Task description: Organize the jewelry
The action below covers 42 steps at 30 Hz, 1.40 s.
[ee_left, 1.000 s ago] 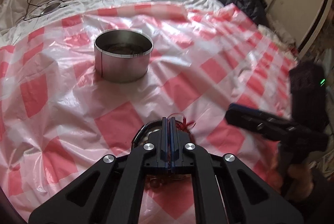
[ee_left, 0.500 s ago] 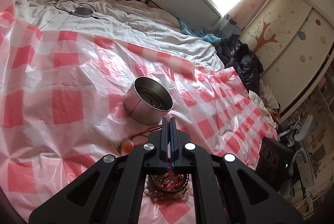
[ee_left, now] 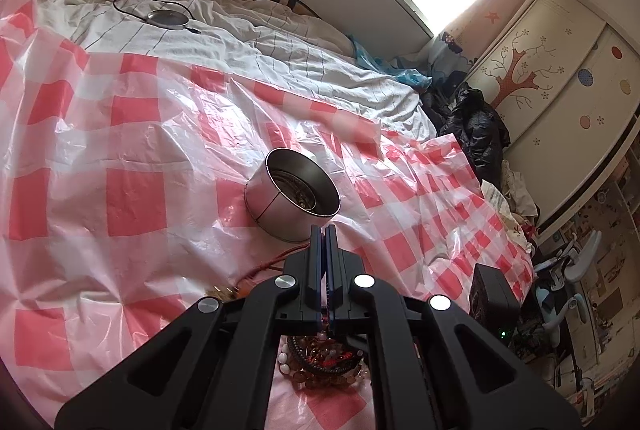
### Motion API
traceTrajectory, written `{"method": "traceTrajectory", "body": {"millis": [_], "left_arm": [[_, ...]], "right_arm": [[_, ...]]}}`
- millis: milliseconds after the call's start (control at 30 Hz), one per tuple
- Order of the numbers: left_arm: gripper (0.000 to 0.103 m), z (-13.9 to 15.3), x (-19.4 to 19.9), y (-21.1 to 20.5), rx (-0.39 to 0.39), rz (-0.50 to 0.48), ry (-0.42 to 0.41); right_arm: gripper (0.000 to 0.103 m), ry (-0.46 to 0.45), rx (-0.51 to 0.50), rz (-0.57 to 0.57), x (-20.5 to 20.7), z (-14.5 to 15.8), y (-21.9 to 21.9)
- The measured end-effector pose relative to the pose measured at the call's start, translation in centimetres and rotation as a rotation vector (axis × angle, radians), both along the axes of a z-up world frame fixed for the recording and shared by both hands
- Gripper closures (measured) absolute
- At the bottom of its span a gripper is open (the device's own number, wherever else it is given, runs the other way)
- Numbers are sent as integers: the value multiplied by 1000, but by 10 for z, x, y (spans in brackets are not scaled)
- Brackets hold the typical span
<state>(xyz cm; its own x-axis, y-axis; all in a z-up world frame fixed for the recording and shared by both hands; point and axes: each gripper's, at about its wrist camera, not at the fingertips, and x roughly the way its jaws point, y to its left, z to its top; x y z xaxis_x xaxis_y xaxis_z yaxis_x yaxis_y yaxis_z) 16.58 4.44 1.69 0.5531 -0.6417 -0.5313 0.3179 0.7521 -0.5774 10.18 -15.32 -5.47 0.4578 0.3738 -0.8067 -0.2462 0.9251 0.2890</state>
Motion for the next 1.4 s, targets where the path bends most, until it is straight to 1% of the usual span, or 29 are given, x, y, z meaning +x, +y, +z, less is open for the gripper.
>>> {"method": "traceTrajectory", "body": {"millis": [33, 67, 133, 233, 300, 433, 600, 867, 1167, 1400], "left_arm": [[101, 0, 0, 0, 0, 1, 2], [101, 0, 0, -1, 0, 2, 3], [101, -1, 0, -1, 1, 0, 4], [101, -1, 0, -2, 2, 0, 4], [101, -1, 0, -2, 1, 0, 4], [101, -1, 0, -3, 2, -3, 4], [101, 0, 1, -8, 3, -10, 3], [101, 12, 16, -27, -17, -22, -23], [101, 29, 47, -67, -64, -12, -69], [101, 21, 74, -85, -87, 13, -67]], "right_arm": [[87, -22, 8, -15, -2, 3, -4], [92, -22, 8, -15, -2, 3, -4], [97, -32, 36, -28, -3, 5, -10], [97, -31, 126, -59, -3, 8, -23], [97, -37, 216, -93, -4, 10, -37], [97, -43, 359, -151, -5, 14, -62], [97, -46, 436, -172, -6, 17, -72], [97, -84, 512, -192, -3, 29, -85], [97, -146, 564, -231, 32, 43, -99], [97, -173, 560, -200, 69, 49, -92]]}}
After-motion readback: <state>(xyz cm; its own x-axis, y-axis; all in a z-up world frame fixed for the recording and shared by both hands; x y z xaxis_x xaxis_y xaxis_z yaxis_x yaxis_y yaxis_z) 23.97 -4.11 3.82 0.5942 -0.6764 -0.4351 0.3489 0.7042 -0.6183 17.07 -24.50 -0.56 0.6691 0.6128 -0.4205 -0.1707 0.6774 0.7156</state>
